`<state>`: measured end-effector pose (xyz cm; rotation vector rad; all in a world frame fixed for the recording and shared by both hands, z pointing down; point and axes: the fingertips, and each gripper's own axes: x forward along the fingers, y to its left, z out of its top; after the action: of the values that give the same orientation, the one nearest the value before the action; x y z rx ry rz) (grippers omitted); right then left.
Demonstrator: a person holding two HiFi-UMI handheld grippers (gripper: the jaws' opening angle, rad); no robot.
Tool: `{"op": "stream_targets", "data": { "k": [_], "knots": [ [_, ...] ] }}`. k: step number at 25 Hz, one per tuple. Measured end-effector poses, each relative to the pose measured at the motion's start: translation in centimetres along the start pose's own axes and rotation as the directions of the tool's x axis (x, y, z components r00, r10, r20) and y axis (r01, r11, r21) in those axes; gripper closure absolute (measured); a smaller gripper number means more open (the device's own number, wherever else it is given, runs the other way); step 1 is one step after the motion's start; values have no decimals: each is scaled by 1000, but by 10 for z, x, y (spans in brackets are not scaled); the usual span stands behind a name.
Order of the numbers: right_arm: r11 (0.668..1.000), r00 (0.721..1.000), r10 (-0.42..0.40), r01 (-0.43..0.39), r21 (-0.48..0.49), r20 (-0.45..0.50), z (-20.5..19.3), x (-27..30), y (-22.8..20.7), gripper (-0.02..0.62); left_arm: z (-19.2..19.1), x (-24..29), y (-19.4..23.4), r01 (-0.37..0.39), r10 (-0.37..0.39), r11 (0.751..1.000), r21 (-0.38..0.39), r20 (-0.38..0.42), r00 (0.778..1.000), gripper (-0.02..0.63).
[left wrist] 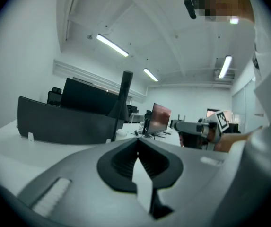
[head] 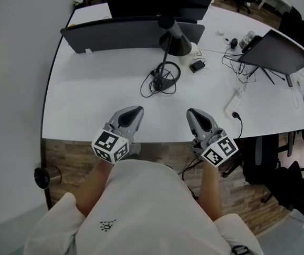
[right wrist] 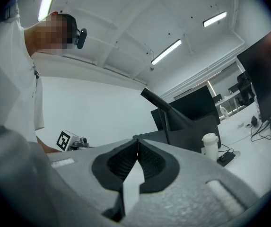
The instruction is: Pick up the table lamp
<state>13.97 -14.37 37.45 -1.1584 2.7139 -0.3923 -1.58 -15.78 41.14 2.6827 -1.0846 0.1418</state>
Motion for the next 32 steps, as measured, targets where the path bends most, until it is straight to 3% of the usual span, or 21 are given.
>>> {"op": "stream_targets", "data": {
  "k": [9, 16, 25, 32],
  "knots": [
    [995, 995, -94, 93, -22, -35, -18, 43, -5, 594, -4, 22, 49, 111, -112, 993, -43, -30, 993, 612],
    [988, 987, -153, 150, -42, -58, -25, 72, -11, 594, -7, 33, 73, 211, -210, 977, 4, -57, 976, 612],
    [971, 973, -225, 220, -94, -43, -25, 93, -21, 594, -9, 53, 101, 285, -283, 958, 31, -66, 957, 612],
    [971, 975, -208, 196, -135, -83, -37, 109, -42, 594, -19, 85, 99, 328, -325, 944, 35, -64, 944, 612]
  ]
}}
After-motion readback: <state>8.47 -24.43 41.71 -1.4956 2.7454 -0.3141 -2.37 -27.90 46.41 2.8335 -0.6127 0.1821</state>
